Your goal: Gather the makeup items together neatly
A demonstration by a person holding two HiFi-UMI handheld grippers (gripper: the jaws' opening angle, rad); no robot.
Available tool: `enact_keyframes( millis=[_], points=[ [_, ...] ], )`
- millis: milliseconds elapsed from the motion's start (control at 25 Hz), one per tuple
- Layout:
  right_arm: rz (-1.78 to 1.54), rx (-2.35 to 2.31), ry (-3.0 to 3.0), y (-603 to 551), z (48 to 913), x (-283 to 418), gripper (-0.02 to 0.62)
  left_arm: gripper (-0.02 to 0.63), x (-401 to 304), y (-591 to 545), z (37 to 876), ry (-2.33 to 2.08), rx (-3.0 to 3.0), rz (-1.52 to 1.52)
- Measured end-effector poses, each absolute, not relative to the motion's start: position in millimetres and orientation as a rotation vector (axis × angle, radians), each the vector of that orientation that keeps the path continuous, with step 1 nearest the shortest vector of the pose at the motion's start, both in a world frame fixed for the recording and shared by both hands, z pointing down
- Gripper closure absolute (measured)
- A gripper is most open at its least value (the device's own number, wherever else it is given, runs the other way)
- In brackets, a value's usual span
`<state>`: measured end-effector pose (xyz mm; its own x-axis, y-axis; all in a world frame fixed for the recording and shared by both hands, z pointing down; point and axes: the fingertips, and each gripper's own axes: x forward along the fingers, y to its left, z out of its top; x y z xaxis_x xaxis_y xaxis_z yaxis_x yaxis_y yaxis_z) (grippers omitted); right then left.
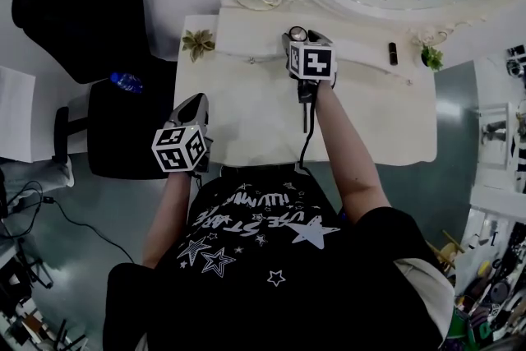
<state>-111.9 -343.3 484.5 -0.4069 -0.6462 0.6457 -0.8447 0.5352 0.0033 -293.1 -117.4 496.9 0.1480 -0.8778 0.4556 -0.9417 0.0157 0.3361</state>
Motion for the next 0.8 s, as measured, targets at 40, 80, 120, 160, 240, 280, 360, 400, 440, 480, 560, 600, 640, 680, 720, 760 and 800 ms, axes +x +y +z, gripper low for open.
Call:
enact_keyframes(
  millis=[40, 80, 120, 160, 240, 280, 360, 400, 440, 480, 560, 600, 640, 680, 720, 760, 800],
  points=[
    [0.446, 1.201, -2.177, -343.5, 486.1, -112.1, 0.305, 0.606, -292.9, -117.4, 497.4, -1.731, 1.864, 0.148],
    [0.456, 1.201, -2.174, -343.6, 487.6, -112.2, 0.311, 0.605, -292.6, -117.4, 498.1, -1.728, 1.865, 0.151],
    [0.465, 1.202, -2.173, -343.6, 488.8, -112.4, 0.313, 0.604, -292.1, -117.4, 498.7, -1.724, 1.865, 0.153],
    [0.473, 1.205, -2.174, -343.5, 489.5, -112.5, 0.318, 0.604, -291.6, -117.3, 499.3, -1.721, 1.867, 0.155],
    [0.482, 1.207, -2.178, -343.3, 490.3, -113.2, 0.326, 0.604, -290.8, -117.2, 500.4, -1.717, 1.869, 0.154],
    [0.481, 1.205, -2.181, -343.4, 490.6, -113.8, 0.335, 0.605, -290.5, -117.3, 500.7, -1.716, 1.871, 0.153],
    [0.476, 1.197, -2.184, -343.9, 491.1, -114.4, 0.347, 0.604, -289.9, -117.5, 500.7, -1.713, 1.874, 0.152],
    [0.471, 1.193, -2.184, -343.9, 490.6, -114.1, 0.348, 0.604, -289.5, -117.5, 500.4, -1.711, 1.876, 0.151],
    [0.465, 1.193, -2.186, -343.8, 489.2, -113.4, 0.348, 0.605, -289.2, -117.3, 499.9, -1.710, 1.879, 0.151],
    [0.462, 1.198, -2.191, -343.5, 486.6, -112.3, 0.349, 0.604, -288.9, -117.1, 499.3, -1.709, 1.881, 0.150],
    [0.470, 1.222, -2.210, -342.6, 479.6, -108.2, 0.350, 0.604, -288.4, -116.7, 498.4, -1.708, 1.885, 0.151],
    [0.474, 1.236, -2.218, -341.8, 475.9, -105.1, 0.350, 0.604, -287.8, -117.1, 498.0, -1.706, 1.889, 0.152],
    [0.474, 1.249, -2.224, -340.9, 472.4, -101.5, 0.350, 0.605, -286.9, -117.8, 497.5, -1.703, 1.893, 0.153],
    [0.470, 1.257, -2.231, -339.9, 469.1, -98.0, 0.350, 0.604, -285.6, -118.8, 496.9, -1.700, 1.898, 0.153],
    [0.464, 1.262, -2.239, -338.9, 466.0, -94.7, 0.350, 0.604, -283.8, -119.9, 496.0, -1.697, 1.904, 0.154],
    [0.458, 1.265, -2.247, -337.7, 462.8, -91.3, 0.350, 0.606, -281.6, -121.1, 495.1, -1.694, 1.910, 0.155],
    [0.452, 1.270, -2.255, -336.1, 459.4, -87.3, 0.350, 0.604, -278.9, -122.2, 494.0, -1.691, 1.917, 0.157]
  ],
)
